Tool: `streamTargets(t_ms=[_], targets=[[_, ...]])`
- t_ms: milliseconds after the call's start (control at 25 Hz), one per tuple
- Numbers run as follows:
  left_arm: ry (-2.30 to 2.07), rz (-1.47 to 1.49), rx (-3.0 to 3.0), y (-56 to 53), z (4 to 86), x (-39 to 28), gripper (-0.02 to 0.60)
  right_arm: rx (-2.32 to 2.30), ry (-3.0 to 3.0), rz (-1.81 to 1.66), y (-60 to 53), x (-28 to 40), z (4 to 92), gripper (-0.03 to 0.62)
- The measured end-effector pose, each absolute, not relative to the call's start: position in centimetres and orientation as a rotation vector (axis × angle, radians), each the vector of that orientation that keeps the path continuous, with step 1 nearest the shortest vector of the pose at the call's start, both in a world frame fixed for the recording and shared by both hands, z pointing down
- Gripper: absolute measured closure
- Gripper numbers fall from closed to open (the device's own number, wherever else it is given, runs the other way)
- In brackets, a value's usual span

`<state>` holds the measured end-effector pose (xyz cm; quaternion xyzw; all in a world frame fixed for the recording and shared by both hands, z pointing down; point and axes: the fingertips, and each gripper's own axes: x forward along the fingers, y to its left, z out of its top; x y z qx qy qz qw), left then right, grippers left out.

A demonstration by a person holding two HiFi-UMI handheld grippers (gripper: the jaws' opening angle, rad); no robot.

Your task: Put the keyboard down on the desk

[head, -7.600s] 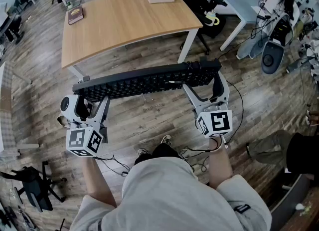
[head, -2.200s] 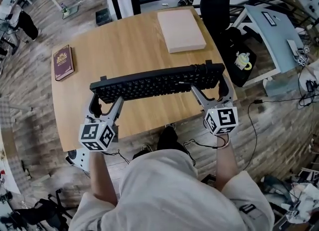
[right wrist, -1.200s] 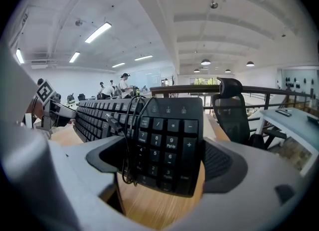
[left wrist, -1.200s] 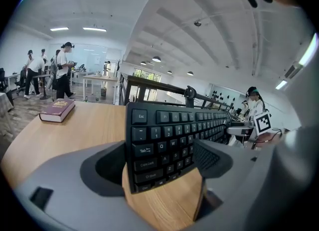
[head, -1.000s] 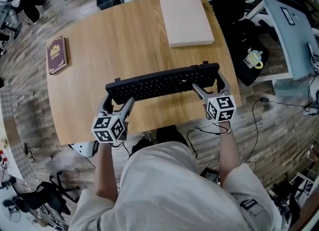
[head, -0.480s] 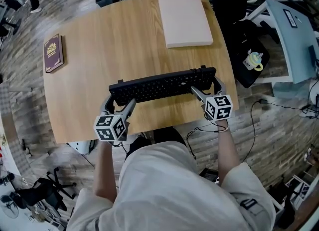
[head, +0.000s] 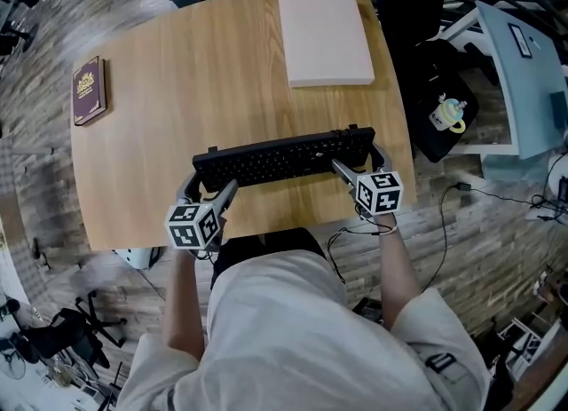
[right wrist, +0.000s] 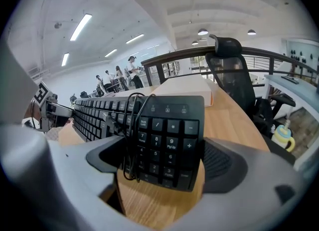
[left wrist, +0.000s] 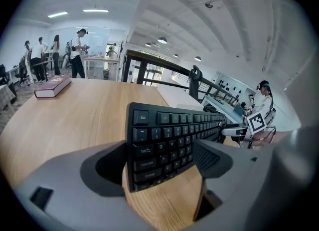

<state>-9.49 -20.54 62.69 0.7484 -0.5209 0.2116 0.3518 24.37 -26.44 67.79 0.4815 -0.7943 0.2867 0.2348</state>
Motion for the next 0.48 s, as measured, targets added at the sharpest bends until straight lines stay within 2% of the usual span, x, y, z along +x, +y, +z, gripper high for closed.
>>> streamTargets(t_ms=[480], targets=[[-1.377,0.569,1.89,-20.3,63.8,-10.1,0.16,1.264,-2.182,0.826,-27.1,23.5,69.3,0.112]])
